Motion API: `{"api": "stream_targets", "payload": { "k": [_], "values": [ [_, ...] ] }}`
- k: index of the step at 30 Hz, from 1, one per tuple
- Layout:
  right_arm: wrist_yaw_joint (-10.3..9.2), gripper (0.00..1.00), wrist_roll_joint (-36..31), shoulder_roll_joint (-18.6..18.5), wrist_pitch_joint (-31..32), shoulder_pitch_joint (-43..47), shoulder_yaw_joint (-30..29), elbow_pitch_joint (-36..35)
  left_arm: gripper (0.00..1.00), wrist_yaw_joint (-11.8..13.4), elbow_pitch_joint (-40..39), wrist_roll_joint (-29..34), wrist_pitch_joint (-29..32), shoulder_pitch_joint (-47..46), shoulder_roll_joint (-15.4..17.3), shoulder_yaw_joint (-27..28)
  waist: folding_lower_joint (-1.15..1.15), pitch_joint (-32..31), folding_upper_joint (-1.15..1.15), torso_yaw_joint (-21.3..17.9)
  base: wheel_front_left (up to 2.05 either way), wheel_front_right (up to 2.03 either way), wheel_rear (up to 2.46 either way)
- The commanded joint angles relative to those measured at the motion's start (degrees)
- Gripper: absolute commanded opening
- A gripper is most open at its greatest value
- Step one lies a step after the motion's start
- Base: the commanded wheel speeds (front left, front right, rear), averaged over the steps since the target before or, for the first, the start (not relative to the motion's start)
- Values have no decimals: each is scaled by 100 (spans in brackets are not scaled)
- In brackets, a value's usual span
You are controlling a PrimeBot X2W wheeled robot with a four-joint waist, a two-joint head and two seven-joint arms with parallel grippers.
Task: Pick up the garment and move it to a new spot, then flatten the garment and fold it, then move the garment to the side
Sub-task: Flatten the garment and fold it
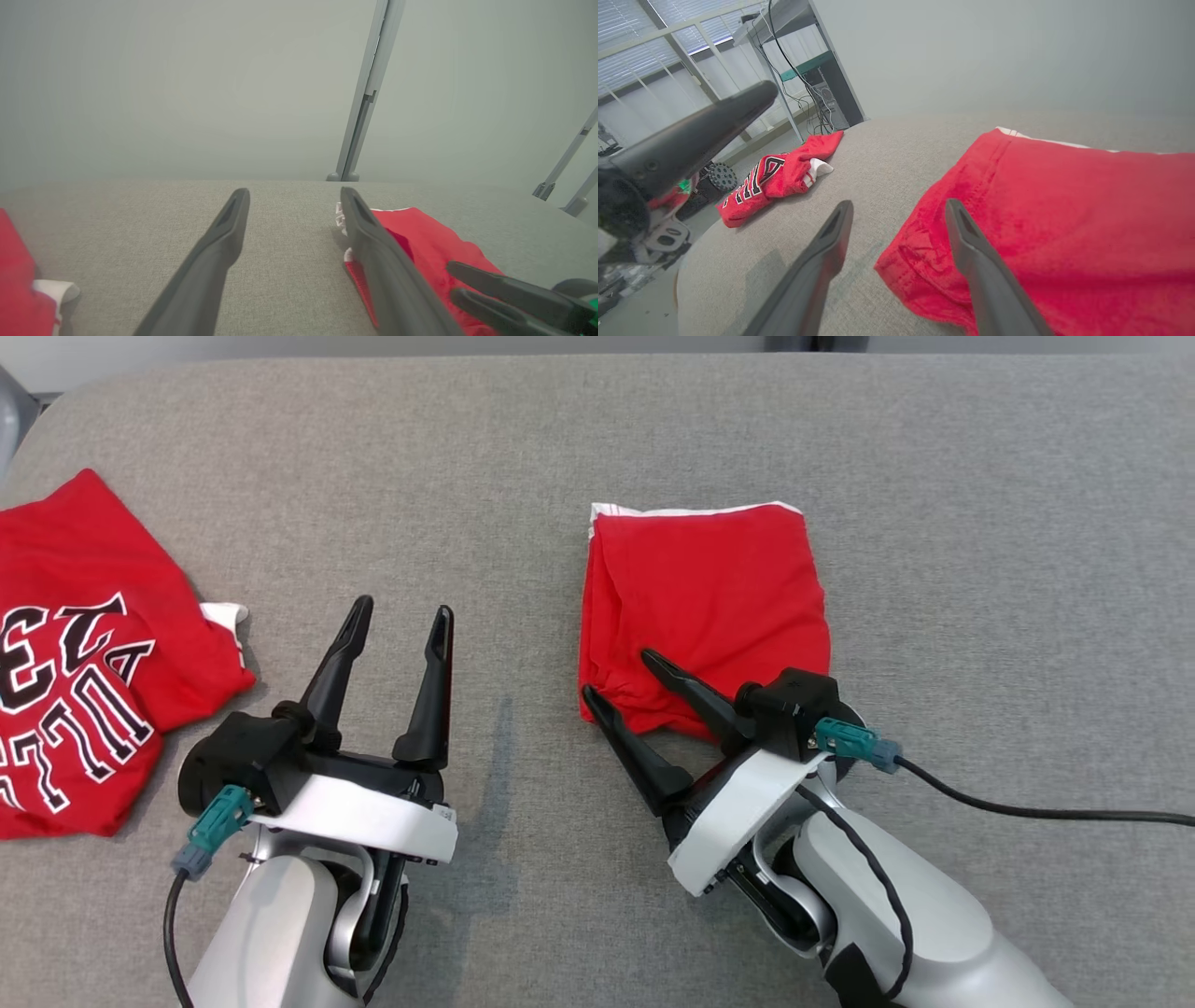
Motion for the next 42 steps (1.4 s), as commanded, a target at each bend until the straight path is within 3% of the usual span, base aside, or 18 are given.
{"api": "stream_targets", "payload": {
  "k": [1, 4, 13, 22, 30, 42],
  "values": [
    [-2, 100, -112, -36, -105, 54, -60, -101, 100, 48, 10, -30, -32, -11, 52, 27, 0, -53, 0, -55, 0, 0, 0],
    [-2, 100, -388, -37, -207, 218, -415, -323, 100, 125, 5, 37, -55, 12, 95, 71, 0, -132, 0, -142, 0, 0, 0],
    [-2, 100, -1310, -248, -254, 1002, -2253, -1144, 100, 369, -112, 53, -124, 200, 253, 328, 0, -367, 0, -365, 0, 0, 0],
    [-2, 100, -1962, -396, 209, 1893, -3969, -1928, 100, 486, -186, -70, -153, 546, 480, 646, 0, -690, 0, -426, 0, 0, 0],
    [-2, 100, -2150, -341, 578, 2508, -4370, -2390, 100, 600, -292, 28, 8, 1077, 694, 641, 0, -1002, 0, -394, 0, 0, 0],
    [-2, 100, -2115, -234, 851, 3006, -4533, -2757, 100, 598, -299, -30, 154, 1361, 723, 493, 0, -1225, 0, -371, 0, 0, 0]
  ]
}}
